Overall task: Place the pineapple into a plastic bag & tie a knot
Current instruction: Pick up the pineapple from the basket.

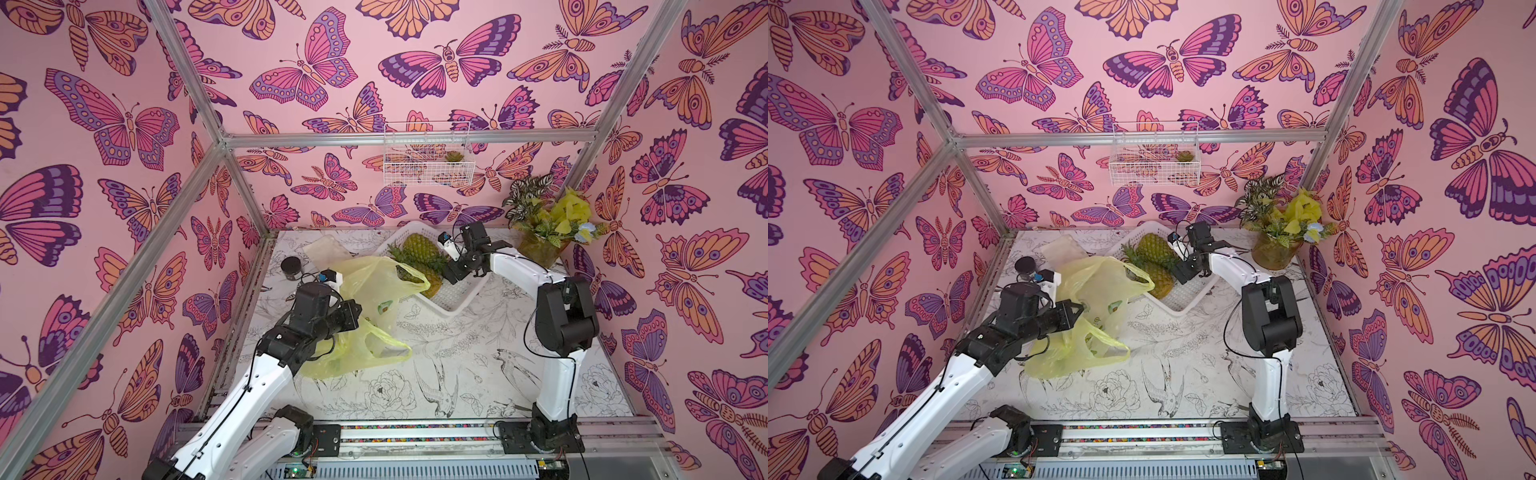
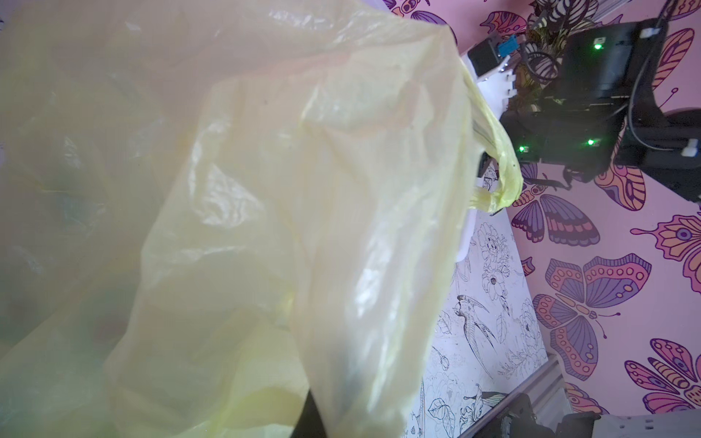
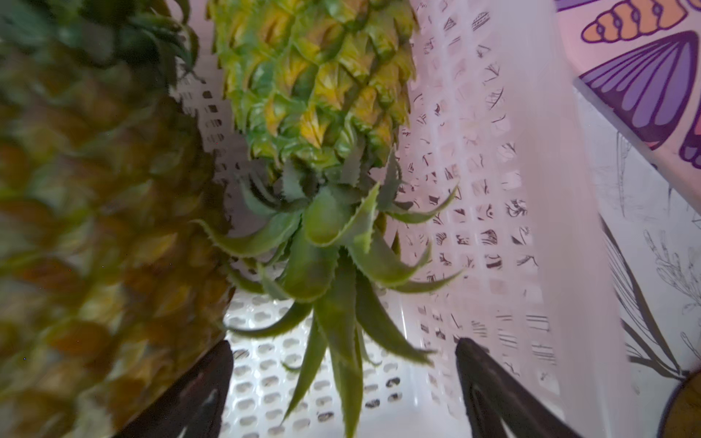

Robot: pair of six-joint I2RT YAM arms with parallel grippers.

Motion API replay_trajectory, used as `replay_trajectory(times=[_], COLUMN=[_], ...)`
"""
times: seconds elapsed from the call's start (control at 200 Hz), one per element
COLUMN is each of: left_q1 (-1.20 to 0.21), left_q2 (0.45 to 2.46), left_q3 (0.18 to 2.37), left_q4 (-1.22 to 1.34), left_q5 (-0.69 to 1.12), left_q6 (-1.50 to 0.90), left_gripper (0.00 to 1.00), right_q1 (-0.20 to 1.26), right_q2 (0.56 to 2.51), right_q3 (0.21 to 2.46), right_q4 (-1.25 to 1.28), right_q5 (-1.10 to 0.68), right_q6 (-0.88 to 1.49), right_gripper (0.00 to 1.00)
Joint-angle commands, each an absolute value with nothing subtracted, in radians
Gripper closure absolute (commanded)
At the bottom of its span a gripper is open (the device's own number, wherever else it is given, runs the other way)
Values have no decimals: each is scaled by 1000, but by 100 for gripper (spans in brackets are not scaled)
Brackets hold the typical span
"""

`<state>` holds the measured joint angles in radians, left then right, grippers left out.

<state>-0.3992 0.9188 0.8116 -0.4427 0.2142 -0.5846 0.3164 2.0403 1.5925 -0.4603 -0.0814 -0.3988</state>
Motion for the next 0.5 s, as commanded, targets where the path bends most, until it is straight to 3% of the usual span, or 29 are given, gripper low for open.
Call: replay_trajectory(times=[0.0,0.155,0.29,0.401,0.496], left_q1=[-394,-394,-394,-394,-395], left_q2=[933,943,943,940,937], left_q3=[812,807,795,787,782], left_q4=[-448,-457,-459,-459,-459], left_q5=[234,230,224,223,221], left_q6=[-573,-561,-558,-554,-549], left_gripper=[100,100,100,100,100], right_q1=[318,318,316,311,304], right_q2=[2095,2179,2238,2274,2282], right_q3=[1650,1721,1772,1812,1845], right_q4=[-472,-487,-508,-553,-600], right_q5=[-71,-114,-142,-185,-218], right_q6=[-422,-426,-417,-427,-423], right_gripper=[8,11,22,49,80])
